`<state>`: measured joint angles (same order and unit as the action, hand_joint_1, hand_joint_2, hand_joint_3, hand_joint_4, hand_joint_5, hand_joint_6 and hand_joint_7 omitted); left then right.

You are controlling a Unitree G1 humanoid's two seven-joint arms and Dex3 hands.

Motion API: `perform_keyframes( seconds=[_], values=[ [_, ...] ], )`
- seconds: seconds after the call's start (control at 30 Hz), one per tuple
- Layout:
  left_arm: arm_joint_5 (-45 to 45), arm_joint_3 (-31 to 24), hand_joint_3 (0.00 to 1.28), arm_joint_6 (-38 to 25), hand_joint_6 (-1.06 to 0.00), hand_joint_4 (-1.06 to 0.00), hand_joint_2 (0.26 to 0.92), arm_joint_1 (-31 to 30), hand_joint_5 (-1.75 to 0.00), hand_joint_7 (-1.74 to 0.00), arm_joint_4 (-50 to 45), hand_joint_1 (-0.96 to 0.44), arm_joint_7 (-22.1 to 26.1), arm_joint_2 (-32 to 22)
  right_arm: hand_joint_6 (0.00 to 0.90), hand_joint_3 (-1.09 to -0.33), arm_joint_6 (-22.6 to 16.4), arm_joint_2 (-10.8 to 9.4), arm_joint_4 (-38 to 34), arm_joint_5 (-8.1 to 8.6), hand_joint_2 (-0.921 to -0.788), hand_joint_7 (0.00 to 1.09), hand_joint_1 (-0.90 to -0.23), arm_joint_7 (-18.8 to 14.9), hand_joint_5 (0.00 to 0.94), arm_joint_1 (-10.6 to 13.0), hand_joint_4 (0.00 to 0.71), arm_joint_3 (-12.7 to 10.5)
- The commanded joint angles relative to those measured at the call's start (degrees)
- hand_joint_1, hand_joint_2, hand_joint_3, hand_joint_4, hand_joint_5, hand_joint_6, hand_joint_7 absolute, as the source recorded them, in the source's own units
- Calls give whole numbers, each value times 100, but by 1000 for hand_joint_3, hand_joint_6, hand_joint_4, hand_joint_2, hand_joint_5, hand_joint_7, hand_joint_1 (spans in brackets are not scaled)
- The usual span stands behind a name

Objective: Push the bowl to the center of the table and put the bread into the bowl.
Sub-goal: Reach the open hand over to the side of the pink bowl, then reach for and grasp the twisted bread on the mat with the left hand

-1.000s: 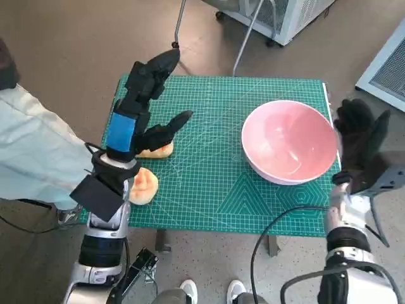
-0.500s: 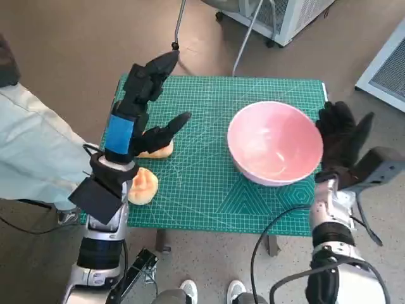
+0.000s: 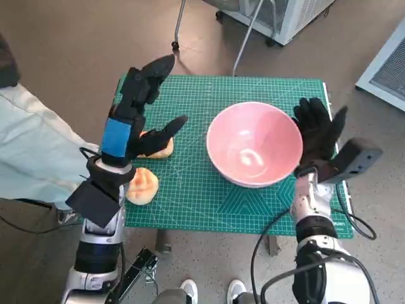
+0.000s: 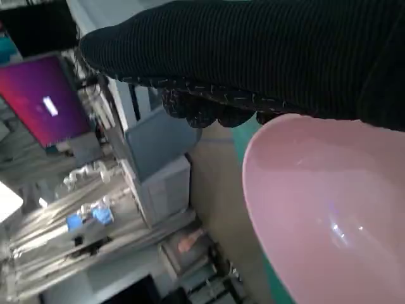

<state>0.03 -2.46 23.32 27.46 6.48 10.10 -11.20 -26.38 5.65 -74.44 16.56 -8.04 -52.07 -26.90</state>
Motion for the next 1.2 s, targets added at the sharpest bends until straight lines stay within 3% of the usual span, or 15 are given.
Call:
perform_keyframes(
  seconds=[0.03, 0.33, 0.63, 0.83, 1.03, 1.2],
  values=[
    [-22, -57, 258, -81, -118, -361, 921, -152, -36, -631, -210, -385, 12, -88, 39, -836, 158, -193, -115, -3, -921, 643, -523, 6, 19, -48, 213, -15],
    [-93, -152, 254, -164, -147, -368, 921, -311, -29, -563, -342, -398, 26, -145, 50, -782, 304, -398, -127, 23, -921, 701, -540, 82, 12, -276, 217, -50],
    [-133, -236, 252, -198, -197, -381, 921, -501, -22, -468, -464, -400, 28, -190, 63, -772, 261, -326, -104, -97, -921, 699, -552, 107, 15, -390, 231, 39],
    [-171, -375, 246, -169, -259, -390, 921, -603, -12, -350, -432, -394, 25, -285, 30, -791, 8, -175, -25, -281, -921, 674, -547, 50, 6, -440, 216, 195],
    [-208, -515, 238, -225, -310, -390, 921, -631, -5, -255, -430, -393, 37, -384, 25, -822, -385, -32, 111, -579, -921, 673, -550, 130, 4, -527, 214, 473],
    [-147, -669, 236, -224, -330, -387, 921, -570, -1, -214, -327, -400, 120, -680, 26, -859, -943, 28, 414, -847, -921, 673, -558, 74, 7, -534, 220, 766]
  ],
)
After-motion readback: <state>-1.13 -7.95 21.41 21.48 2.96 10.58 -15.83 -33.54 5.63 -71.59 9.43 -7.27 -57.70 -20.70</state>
